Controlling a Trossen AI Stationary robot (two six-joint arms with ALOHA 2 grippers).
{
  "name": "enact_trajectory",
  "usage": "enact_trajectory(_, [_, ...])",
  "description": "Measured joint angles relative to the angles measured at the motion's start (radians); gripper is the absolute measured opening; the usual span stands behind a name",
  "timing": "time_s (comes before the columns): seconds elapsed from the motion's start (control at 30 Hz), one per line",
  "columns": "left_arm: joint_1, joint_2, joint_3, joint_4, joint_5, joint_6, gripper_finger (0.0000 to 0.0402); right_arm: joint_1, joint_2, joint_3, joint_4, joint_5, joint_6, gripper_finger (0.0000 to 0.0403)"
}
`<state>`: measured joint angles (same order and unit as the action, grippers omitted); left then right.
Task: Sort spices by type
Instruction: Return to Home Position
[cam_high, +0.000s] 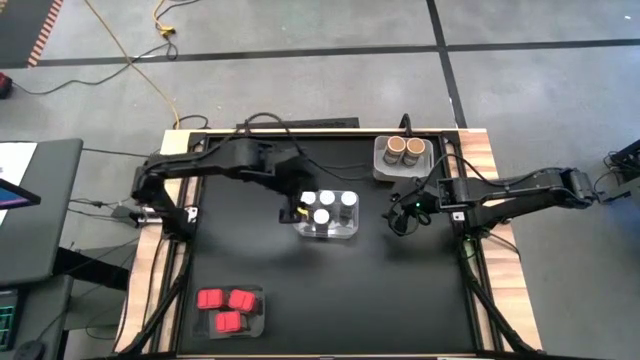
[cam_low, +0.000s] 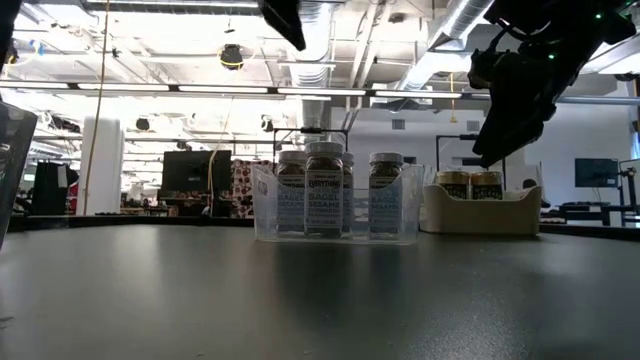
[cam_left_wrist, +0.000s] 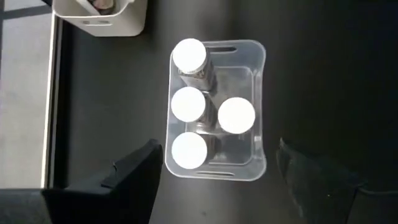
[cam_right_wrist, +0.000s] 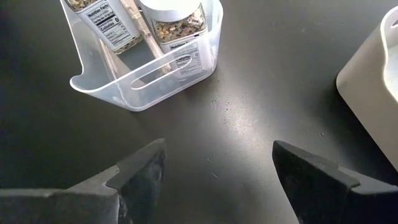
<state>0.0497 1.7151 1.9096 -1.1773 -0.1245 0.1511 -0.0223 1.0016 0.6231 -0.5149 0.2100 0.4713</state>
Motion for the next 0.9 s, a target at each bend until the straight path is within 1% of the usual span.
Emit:
enact_trajectory(0.07, [0.003,-0.038,-0.035,0.015,0.011,-0.018,0.0303,0.000,0.000,0.000,0.000,0.000,0.000,0.0320])
enact_trajectory(0.1, [0.004,-0.063,-0.074,0.032,0.013,-0.019,0.0303,0.000,0.000,0.000,-0.001,0.000,0.000,0.0320])
enact_trajectory(0.17, [0.004,-0.131,-0.196,0.114,0.024,-0.018,0.0303,0.000,0.000,0.000,0.000,0.000,0.000,0.0320])
enact_trajectory(0.3, [0.004,-0.315,-0.571,0.446,0.092,0.020,0.0303,0.000,0.000,0.000,-0.001,0.000,0.000,0.0320])
enact_trajectory(0.4, [0.004,-0.462,-0.844,0.680,0.093,0.031,0.0303,0.000,0.000,0.000,-0.001,0.000,0.000,0.0320])
enact_trajectory(0.53, [0.004,-0.655,-1.139,0.952,0.095,-0.021,0.0303,0.000,0.000,0.000,-0.001,0.000,0.000,0.0320])
enact_trajectory(0.63, [0.003,-0.792,-1.332,1.134,0.108,-0.042,0.0303,0.000,0.000,0.000,0.000,0.000,0.000,0.0320])
enact_trajectory(0.73, [0.003,-0.923,-1.500,1.299,0.120,-0.080,0.0303,0.000,0.000,0.000,0.001,0.000,0.000,0.0320])
enact_trajectory(0.8, [0.003,-1.008,-1.593,1.371,0.119,-0.113,0.0303,0.000,0.000,0.000,0.004,0.000,0.001,0.0320])
enact_trajectory(0.9, [0.003,-1.127,-1.683,1.437,0.074,-0.168,0.0303,0.000,0.000,0.000,0.006,0.000,0.002,0.0320])
